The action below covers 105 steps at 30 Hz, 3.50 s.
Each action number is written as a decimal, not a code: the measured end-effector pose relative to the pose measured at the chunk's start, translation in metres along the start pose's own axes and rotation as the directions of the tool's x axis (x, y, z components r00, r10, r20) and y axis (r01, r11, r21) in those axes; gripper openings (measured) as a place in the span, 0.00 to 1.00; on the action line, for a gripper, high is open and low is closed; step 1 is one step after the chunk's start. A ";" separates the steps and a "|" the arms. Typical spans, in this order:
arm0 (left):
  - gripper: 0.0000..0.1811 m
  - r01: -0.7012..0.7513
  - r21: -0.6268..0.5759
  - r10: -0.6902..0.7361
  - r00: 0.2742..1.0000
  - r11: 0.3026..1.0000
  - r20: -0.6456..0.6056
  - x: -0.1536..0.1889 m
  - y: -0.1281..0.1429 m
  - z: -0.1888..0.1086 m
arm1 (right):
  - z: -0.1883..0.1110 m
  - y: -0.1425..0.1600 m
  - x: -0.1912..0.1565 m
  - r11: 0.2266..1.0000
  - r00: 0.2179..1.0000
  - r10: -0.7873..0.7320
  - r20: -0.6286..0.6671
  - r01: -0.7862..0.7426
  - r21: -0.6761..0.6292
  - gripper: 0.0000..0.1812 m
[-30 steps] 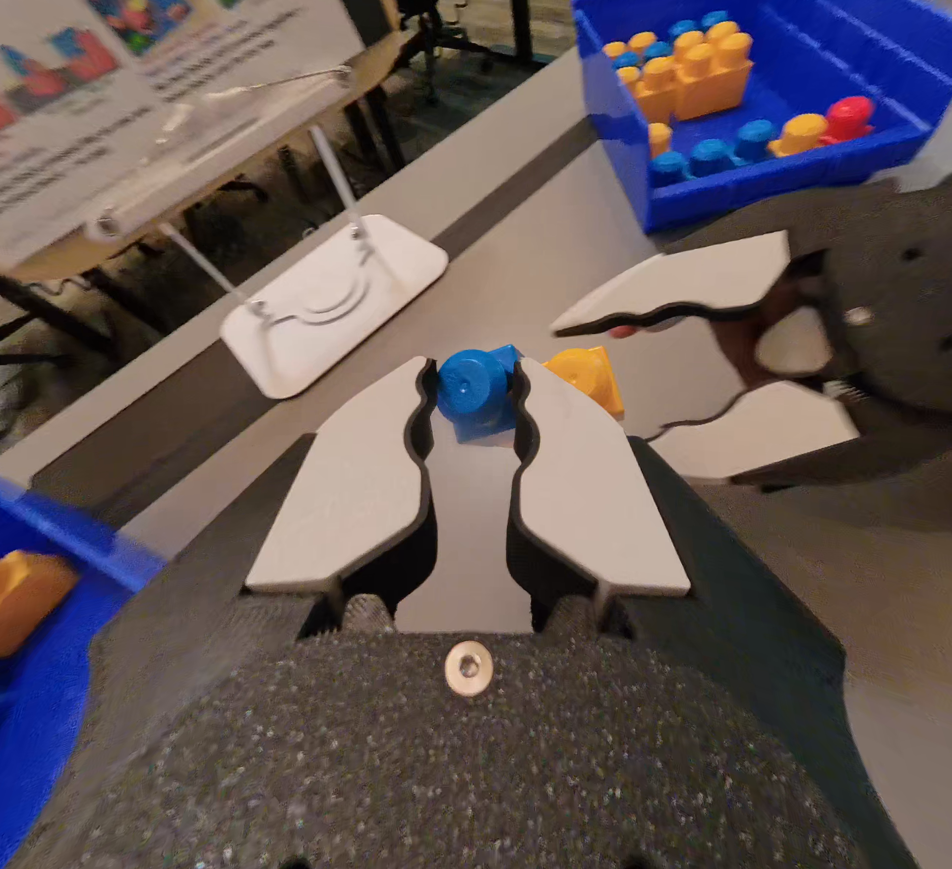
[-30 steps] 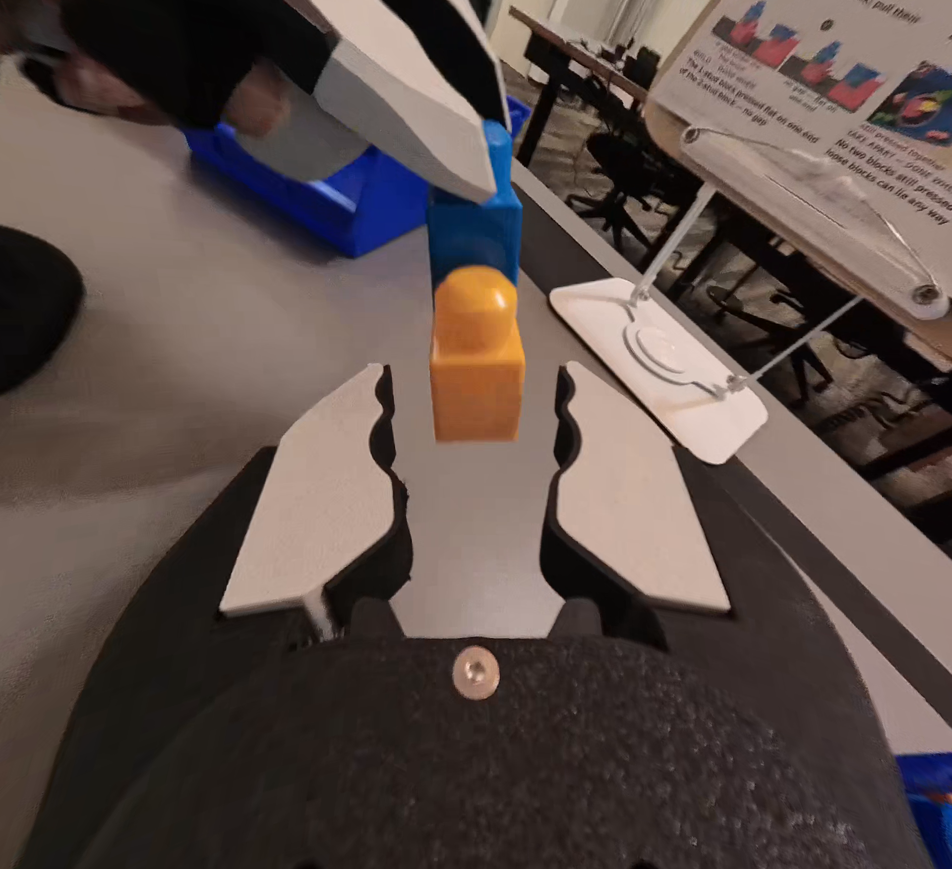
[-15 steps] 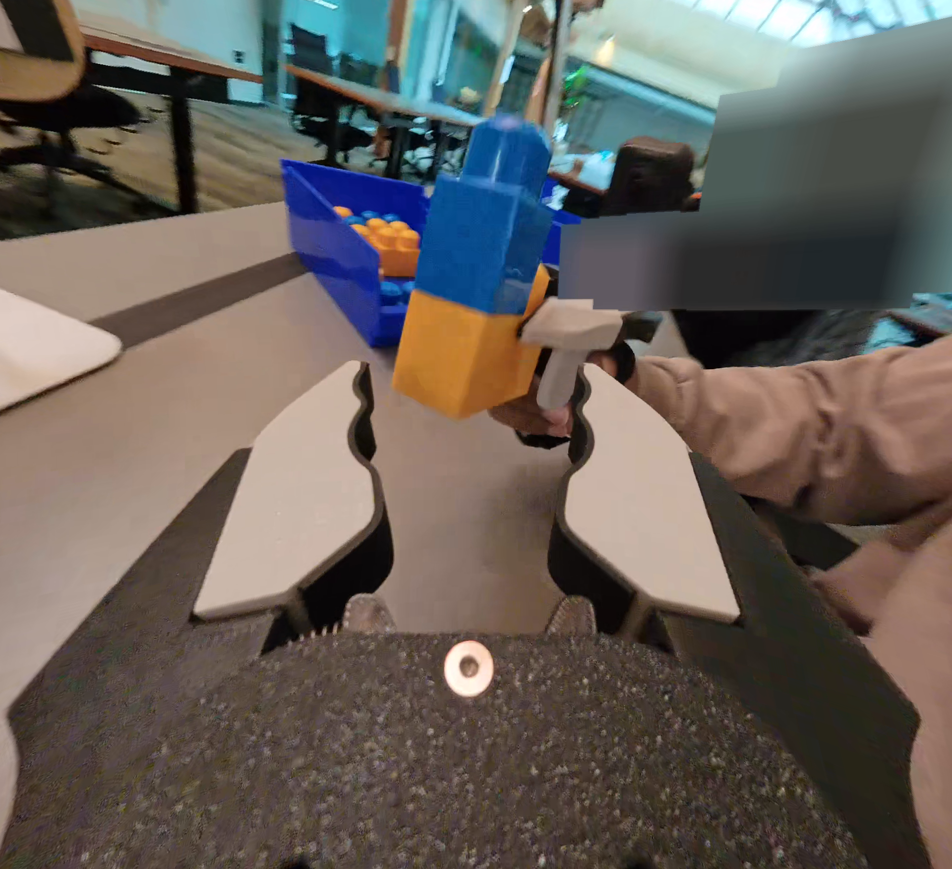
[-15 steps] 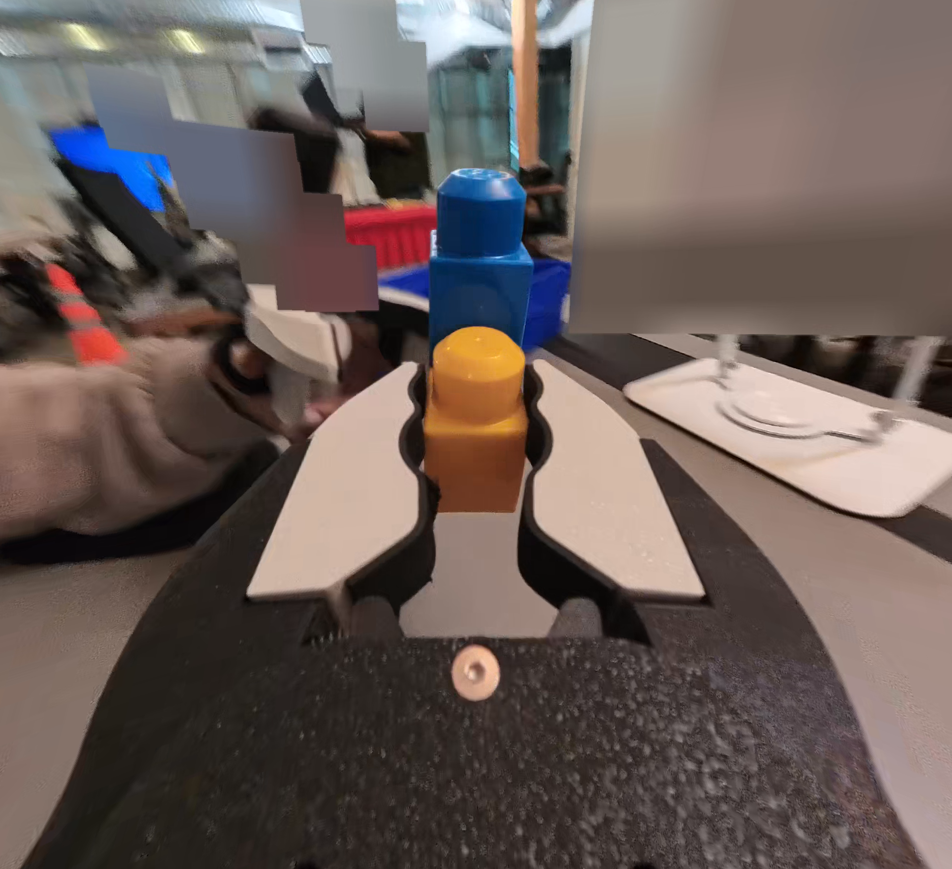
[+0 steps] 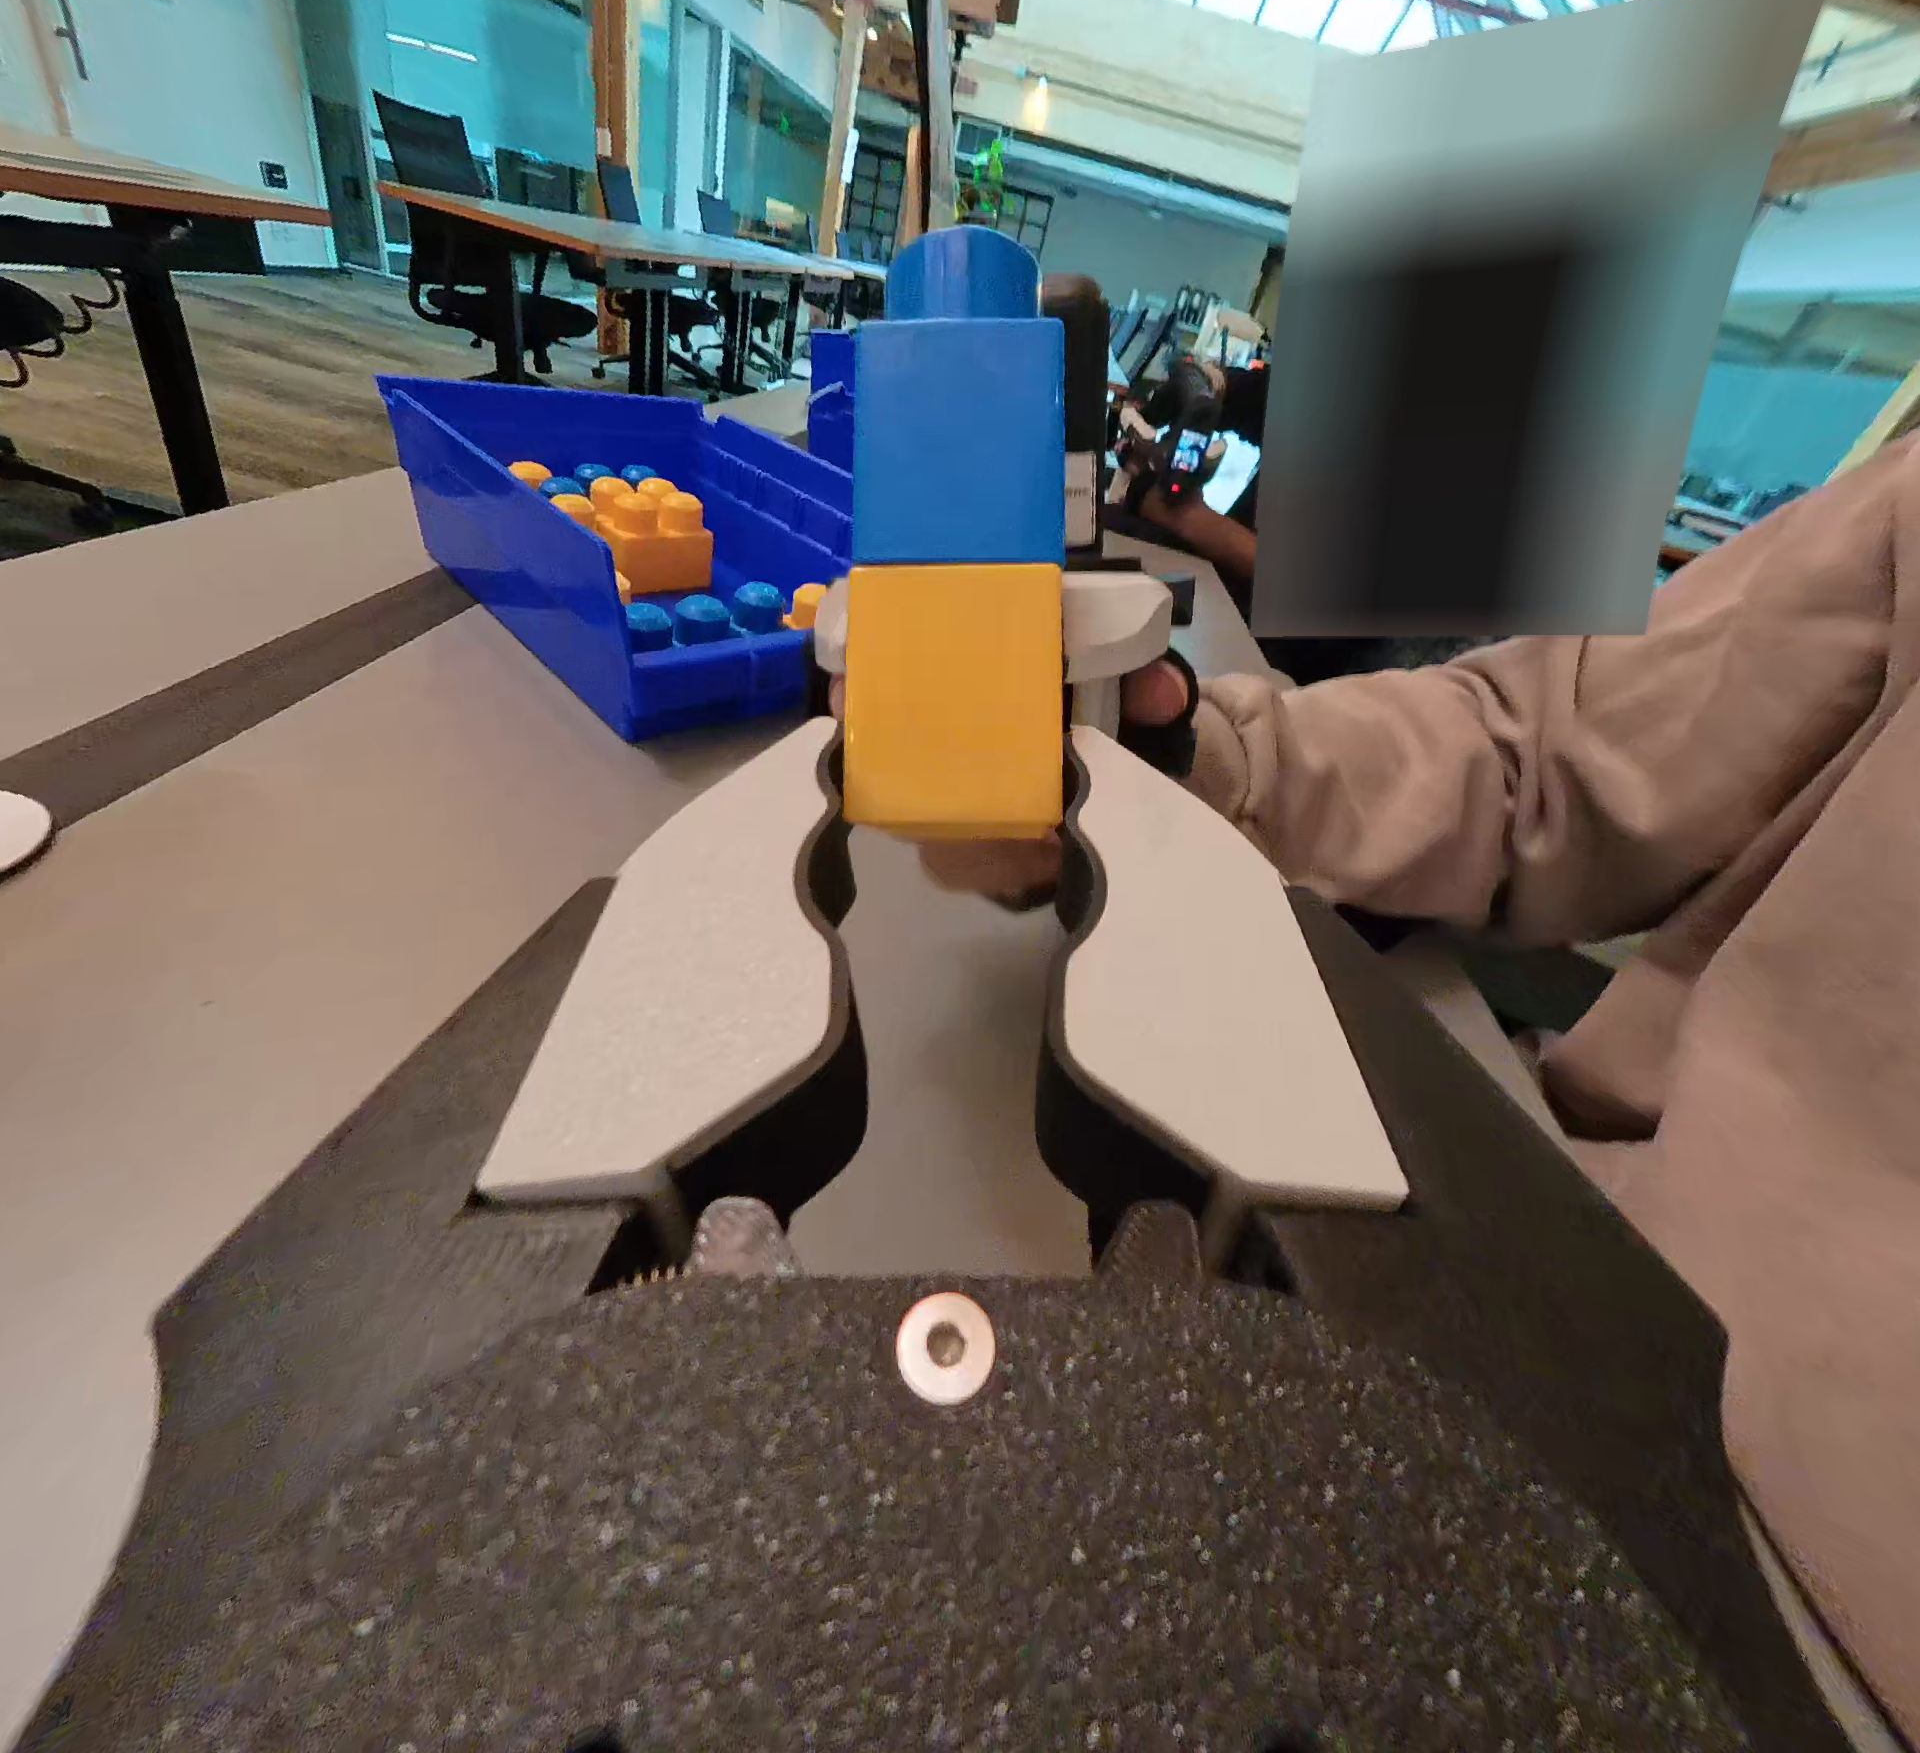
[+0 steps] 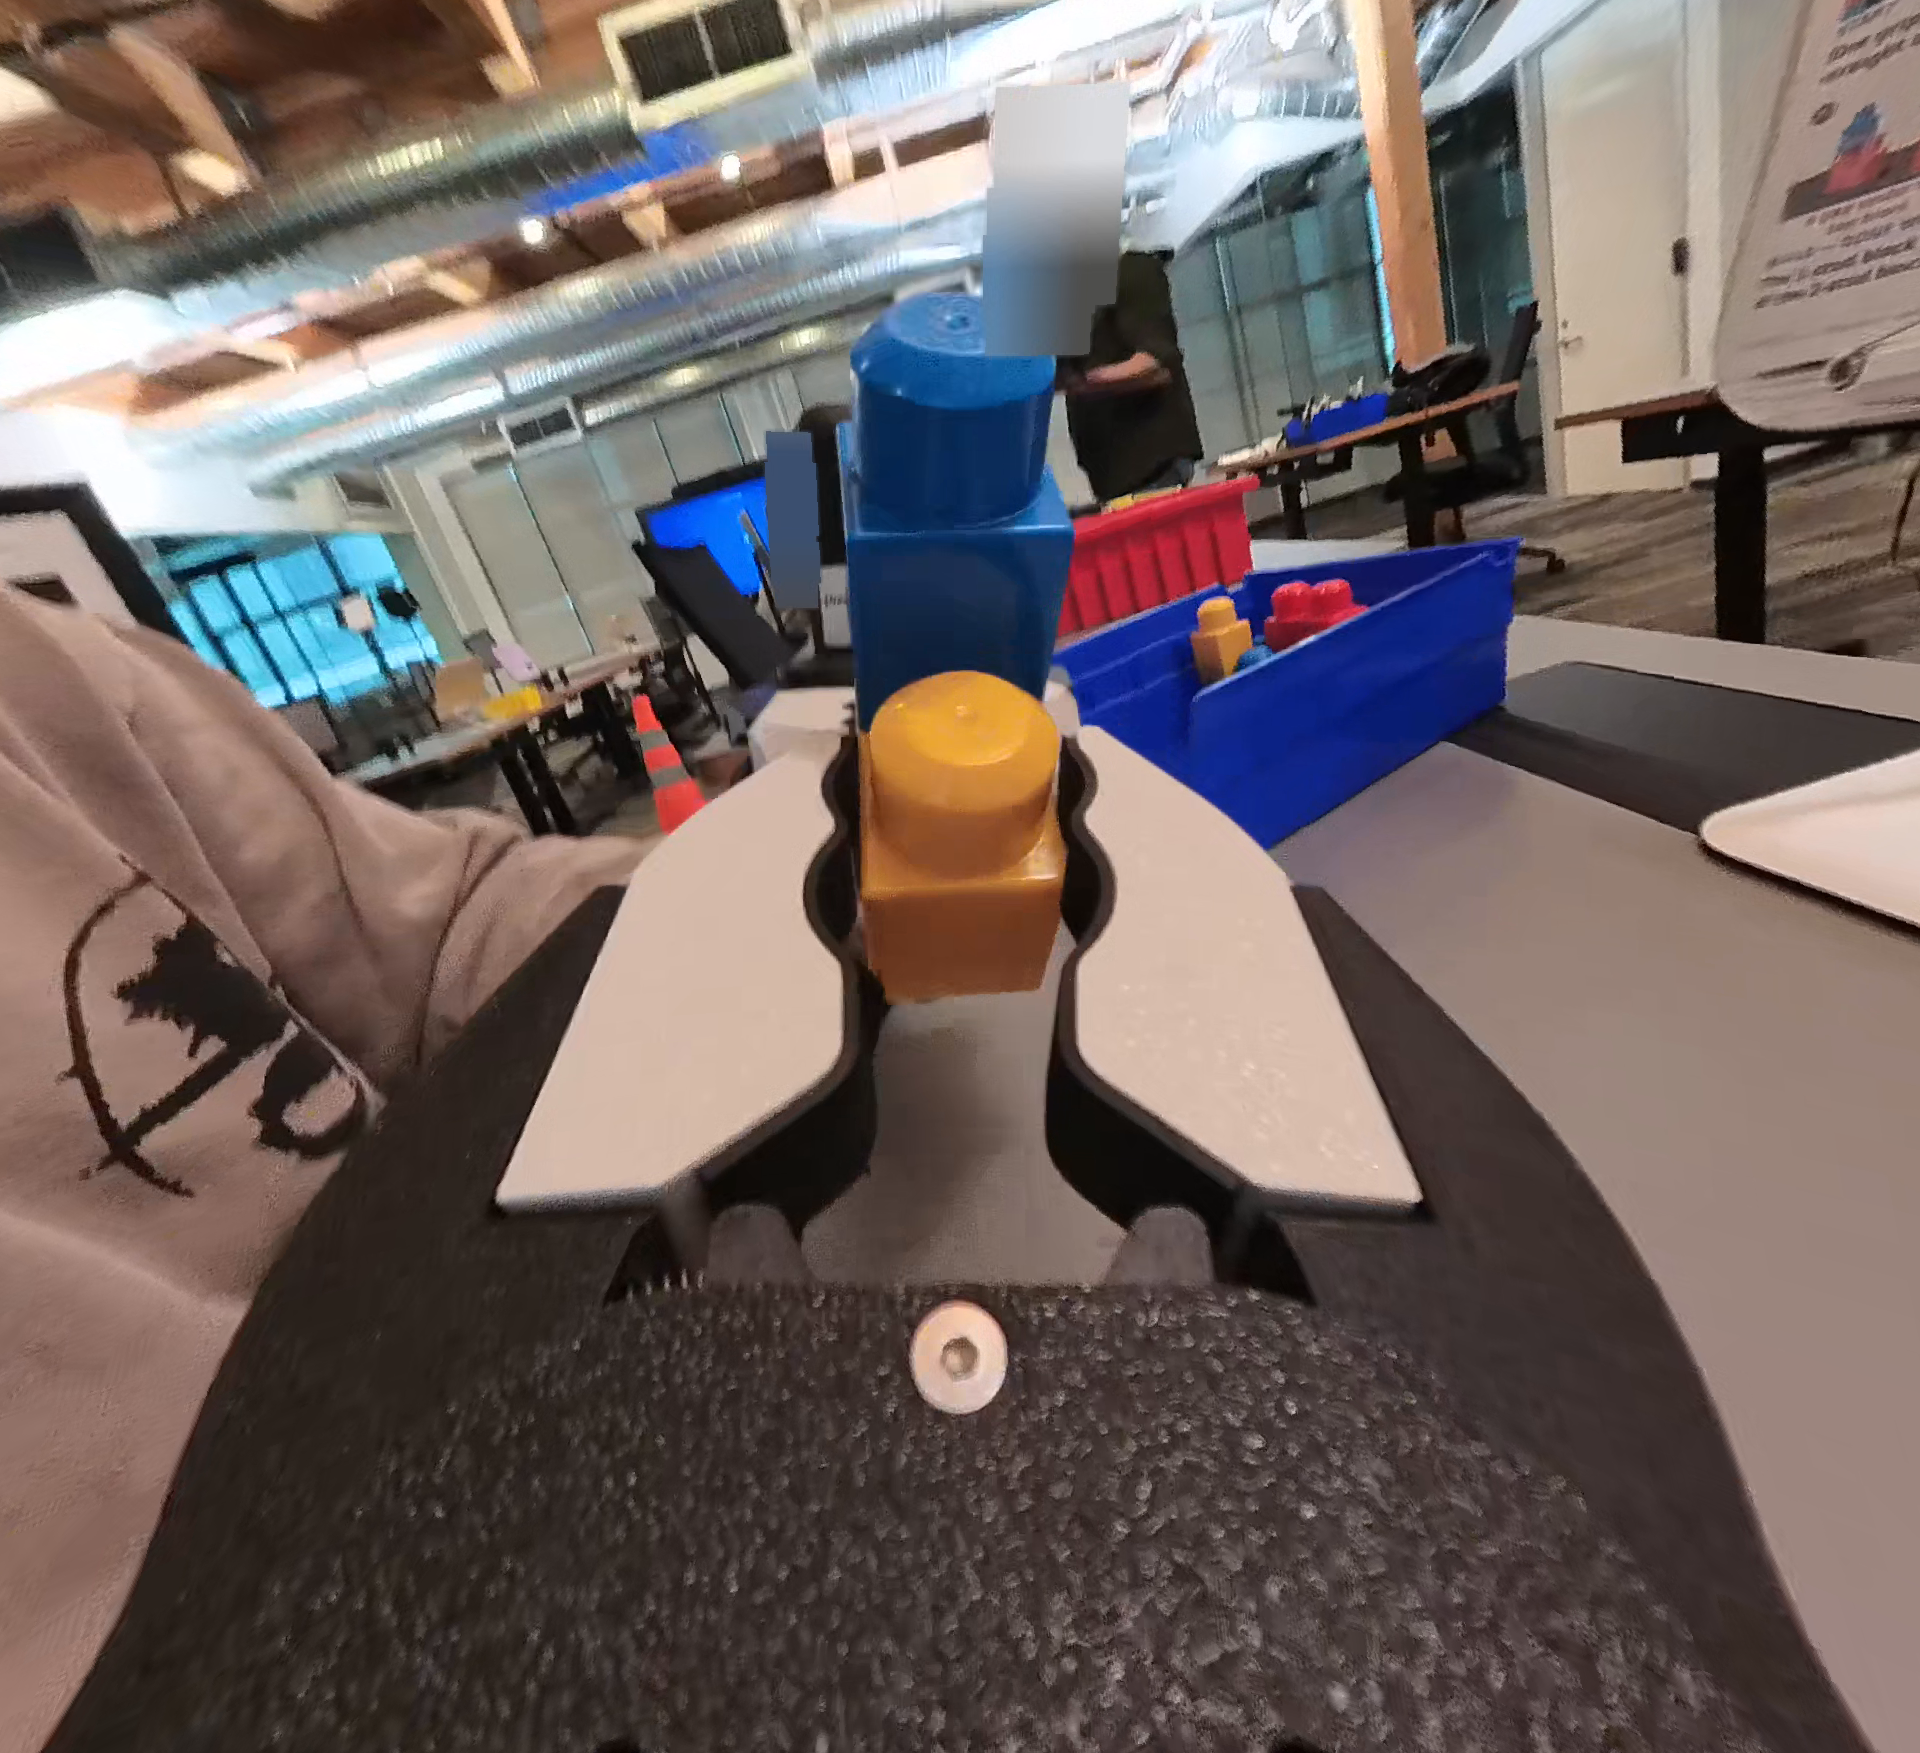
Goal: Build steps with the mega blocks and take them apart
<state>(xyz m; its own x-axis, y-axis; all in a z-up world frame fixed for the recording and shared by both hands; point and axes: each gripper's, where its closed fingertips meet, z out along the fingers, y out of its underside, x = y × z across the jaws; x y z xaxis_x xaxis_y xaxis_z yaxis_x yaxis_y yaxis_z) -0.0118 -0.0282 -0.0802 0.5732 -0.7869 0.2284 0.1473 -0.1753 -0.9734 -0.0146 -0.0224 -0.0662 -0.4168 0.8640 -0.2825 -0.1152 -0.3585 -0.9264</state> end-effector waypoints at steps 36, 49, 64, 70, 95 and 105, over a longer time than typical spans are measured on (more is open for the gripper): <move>0.20 -0.124 -0.068 0.136 0.965 0.990 0.225 -0.055 0.019 -0.031 | -0.134 -0.126 0.079 0.896 0.749 -0.442 -0.493 0.336 -0.291 0.15; 0.20 -0.177 -0.038 0.180 0.943 0.984 0.281 -0.058 0.005 -0.039 | -0.267 -0.059 0.221 0.539 0.650 -0.544 -0.530 -0.213 -0.815 0.16; 0.20 -0.175 -0.048 0.182 0.942 0.983 0.281 -0.060 0.009 -0.039 | -0.259 0.001 0.222 0.485 0.749 -0.394 -0.533 -0.323 -0.813 0.16; 0.20 -0.187 -0.049 0.193 0.942 0.981 0.274 -0.057 0.008 -0.037 | -0.259 0.002 0.221 0.485 0.759 -0.367 -0.539 -0.338 -0.806 0.17; 0.20 -0.098 0.180 0.097 0.995 0.979 0.013 0.004 -0.016 -0.011 | 0.004 0.034 0.000 0.885 0.990 -0.130 0.063 0.144 -0.443 0.16; 0.18 -0.178 0.121 0.157 0.974 0.977 0.163 -0.016 -0.010 -0.014 | -0.028 -0.007 0.016 0.719 0.953 -0.301 0.046 0.258 -0.645 0.16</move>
<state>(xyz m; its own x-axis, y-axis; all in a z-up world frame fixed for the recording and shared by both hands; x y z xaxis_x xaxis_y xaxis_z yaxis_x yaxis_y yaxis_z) -0.0339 -0.0217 -0.0742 0.7129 -0.6976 0.0719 0.1394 0.0404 -0.9894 0.0049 0.0037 -0.0708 -0.4043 0.9144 0.0210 0.3909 0.1935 -0.8999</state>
